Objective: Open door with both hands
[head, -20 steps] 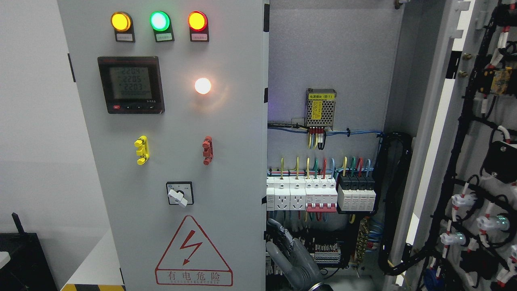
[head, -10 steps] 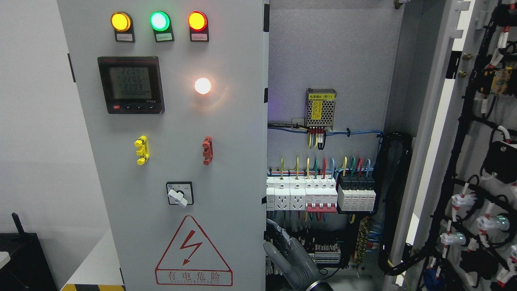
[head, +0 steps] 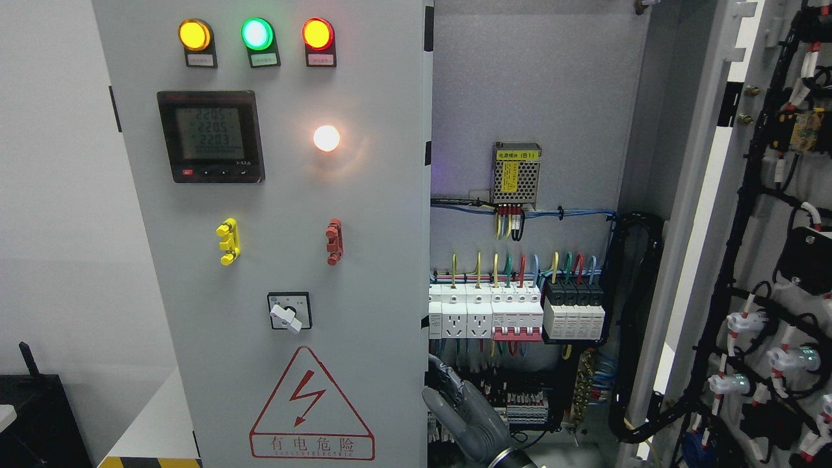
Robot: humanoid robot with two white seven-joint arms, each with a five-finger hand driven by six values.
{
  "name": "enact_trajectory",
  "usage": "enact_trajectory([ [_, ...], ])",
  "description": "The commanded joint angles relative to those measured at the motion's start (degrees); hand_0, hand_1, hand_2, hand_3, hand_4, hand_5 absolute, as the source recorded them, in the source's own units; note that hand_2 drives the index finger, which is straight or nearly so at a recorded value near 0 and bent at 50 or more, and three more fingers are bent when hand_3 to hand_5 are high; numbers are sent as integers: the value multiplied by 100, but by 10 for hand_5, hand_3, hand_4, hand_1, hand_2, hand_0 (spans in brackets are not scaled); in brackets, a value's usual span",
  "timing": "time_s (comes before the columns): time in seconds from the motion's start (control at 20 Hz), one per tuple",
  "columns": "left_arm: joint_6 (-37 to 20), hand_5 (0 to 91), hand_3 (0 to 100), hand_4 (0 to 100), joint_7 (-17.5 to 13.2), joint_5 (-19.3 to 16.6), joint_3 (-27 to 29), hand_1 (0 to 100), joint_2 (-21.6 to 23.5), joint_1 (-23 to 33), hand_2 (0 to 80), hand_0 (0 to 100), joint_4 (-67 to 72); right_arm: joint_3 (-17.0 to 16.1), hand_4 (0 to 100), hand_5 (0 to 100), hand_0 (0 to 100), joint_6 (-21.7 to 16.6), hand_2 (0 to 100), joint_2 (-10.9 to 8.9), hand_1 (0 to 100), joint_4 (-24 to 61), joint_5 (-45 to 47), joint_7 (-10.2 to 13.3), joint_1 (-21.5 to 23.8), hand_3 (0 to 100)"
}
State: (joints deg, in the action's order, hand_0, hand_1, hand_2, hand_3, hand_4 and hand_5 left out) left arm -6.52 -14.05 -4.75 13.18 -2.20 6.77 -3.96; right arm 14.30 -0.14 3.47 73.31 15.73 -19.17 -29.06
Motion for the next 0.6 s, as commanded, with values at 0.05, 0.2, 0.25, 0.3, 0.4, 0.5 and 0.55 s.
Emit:
enact_trajectory([
  [0.05, 1, 0, 0, 0, -2, 0, 0, 389, 0, 0, 0, 120, 0, -6, 0, 0, 120, 6, 0, -13, 389, -247, 150, -210, -126, 0],
  [0.2, 1, 0, 0, 0, -2, 0, 0, 389, 0, 0, 0, 120, 0, -6, 0, 0, 120, 6, 0, -13, 389, -283, 150, -272, -135, 0],
  [0.25, 1, 0, 0, 0, -2, 0, 0, 389, 0, 0, 0, 120, 0, -6, 0, 0, 120, 6, 0, -13, 389, -291, 150, -315, -135, 0],
  [0.3, 1, 0, 0, 0, -2, 0, 0, 389, 0, 0, 0, 120, 0, -6, 0, 0, 120, 6, 0, -13, 389, -291, 150, -351, -144, 0],
  [0.4, 1, 0, 0, 0, -2, 0, 0, 389, 0, 0, 0, 120, 0, -6, 0, 0, 120, 6, 0, -13, 389, -326, 159, -369, -179, 0],
  [0.5, 1, 0, 0, 0, -2, 0, 0, 389, 0, 0, 0, 120, 0, -6, 0, 0, 120, 6, 0, -5, 389, -362, 159, -377, -232, 0],
  [0.55, 1, 0, 0, 0, -2, 0, 0, 389, 0, 0, 0, 120, 0, -6, 0, 0, 120, 6, 0, -5, 389, -362, 159, -412, -232, 0],
])
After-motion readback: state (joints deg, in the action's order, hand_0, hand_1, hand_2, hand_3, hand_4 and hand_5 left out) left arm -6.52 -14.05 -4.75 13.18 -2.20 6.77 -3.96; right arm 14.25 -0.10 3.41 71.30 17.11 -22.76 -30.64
